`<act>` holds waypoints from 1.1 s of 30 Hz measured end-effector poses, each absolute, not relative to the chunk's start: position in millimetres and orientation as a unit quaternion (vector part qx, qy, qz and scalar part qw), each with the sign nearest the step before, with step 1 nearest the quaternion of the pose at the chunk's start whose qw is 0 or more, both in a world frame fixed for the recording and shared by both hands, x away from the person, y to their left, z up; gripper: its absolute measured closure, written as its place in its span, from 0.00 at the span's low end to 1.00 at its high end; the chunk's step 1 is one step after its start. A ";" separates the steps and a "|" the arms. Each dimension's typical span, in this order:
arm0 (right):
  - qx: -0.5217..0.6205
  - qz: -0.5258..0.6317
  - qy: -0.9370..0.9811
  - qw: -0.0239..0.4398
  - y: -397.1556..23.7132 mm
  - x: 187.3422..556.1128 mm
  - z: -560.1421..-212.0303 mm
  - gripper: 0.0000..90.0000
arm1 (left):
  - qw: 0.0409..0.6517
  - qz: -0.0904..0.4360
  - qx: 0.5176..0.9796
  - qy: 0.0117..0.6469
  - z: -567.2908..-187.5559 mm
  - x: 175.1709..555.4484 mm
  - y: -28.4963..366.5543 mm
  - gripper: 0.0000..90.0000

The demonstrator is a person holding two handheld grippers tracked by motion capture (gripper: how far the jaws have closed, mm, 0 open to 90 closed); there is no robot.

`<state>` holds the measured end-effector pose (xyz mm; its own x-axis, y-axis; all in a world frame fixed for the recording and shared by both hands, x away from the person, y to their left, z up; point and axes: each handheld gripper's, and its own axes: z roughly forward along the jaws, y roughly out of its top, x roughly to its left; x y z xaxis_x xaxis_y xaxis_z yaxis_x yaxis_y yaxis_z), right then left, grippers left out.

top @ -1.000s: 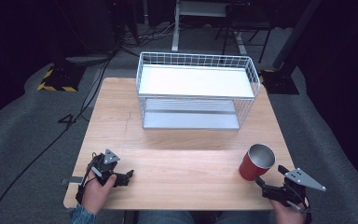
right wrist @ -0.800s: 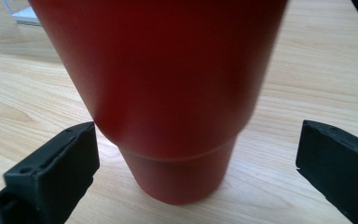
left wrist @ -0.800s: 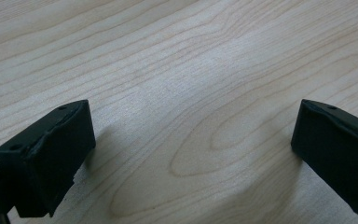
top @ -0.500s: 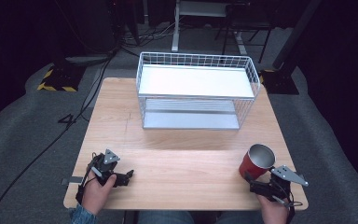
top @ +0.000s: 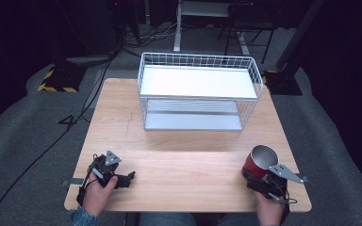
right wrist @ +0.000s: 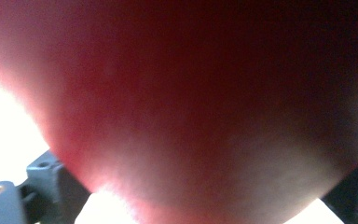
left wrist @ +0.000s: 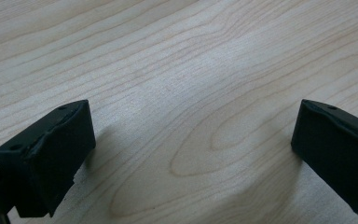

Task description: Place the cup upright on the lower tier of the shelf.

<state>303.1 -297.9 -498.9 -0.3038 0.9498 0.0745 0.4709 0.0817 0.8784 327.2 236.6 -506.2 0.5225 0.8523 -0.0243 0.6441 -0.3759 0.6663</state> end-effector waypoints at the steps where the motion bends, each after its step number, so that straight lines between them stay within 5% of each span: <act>1: 0.520 0.433 0.683 0.276 -297.6 303.1 -499.5 0.15 | 0.317 0.164 0.813 0.460 -506.2 327.2 236.6 0.00; 33: 0.508 0.426 0.687 0.298 -294.6 297.9 -492.0 0.19 | 0.317 0.164 0.813 0.460 -506.2 327.2 236.6 0.00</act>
<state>297.9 -294.6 -492.0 -0.3059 0.9517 0.0245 0.4448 0.1202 0.8875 327.2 236.6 -506.2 0.5224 0.8524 -0.0243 0.6439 -0.3756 0.6666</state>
